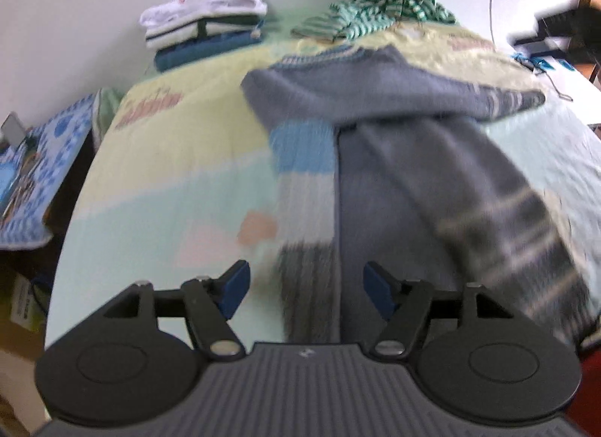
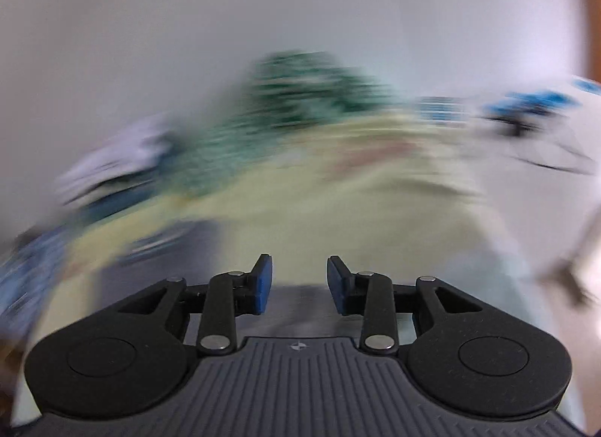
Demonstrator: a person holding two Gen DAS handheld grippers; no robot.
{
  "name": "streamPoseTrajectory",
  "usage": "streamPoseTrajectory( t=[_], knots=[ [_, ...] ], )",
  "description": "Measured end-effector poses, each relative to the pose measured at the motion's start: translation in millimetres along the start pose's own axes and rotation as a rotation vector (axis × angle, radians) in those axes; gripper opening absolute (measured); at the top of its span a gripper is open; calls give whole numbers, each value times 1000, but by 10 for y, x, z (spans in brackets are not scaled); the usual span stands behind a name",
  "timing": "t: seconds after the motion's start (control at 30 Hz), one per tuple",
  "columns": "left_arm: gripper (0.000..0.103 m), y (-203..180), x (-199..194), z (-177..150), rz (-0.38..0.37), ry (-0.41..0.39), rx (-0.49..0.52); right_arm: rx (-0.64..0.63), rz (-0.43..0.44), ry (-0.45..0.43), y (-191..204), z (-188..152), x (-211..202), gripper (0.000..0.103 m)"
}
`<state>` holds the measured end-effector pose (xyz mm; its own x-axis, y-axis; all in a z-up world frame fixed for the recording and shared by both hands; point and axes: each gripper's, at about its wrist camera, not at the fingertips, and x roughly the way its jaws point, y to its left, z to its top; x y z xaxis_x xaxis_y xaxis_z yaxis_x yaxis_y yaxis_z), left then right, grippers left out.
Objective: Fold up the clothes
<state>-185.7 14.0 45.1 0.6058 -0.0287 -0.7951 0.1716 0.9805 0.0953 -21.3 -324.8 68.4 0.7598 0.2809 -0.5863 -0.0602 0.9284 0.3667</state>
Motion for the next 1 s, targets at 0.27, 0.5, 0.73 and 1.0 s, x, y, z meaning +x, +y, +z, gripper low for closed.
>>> streamPoseTrajectory(
  t=[0.27,0.5,0.73,1.0],
  knots=[
    [77,78,-168,-401,10,79,-81,-213,477,354,1191,-461,453,43],
    [73,-19,-245,-621,-3,105,-165,-138,466,502,1508,-668,971,43],
    [46,-25,-248,-636,-43,112,-229,-64,461,467,1481,-692,1060,42],
    [10,-111,-347,-521,-10,101,-150,-169,462,368,1548,-552,991,16]
  ],
)
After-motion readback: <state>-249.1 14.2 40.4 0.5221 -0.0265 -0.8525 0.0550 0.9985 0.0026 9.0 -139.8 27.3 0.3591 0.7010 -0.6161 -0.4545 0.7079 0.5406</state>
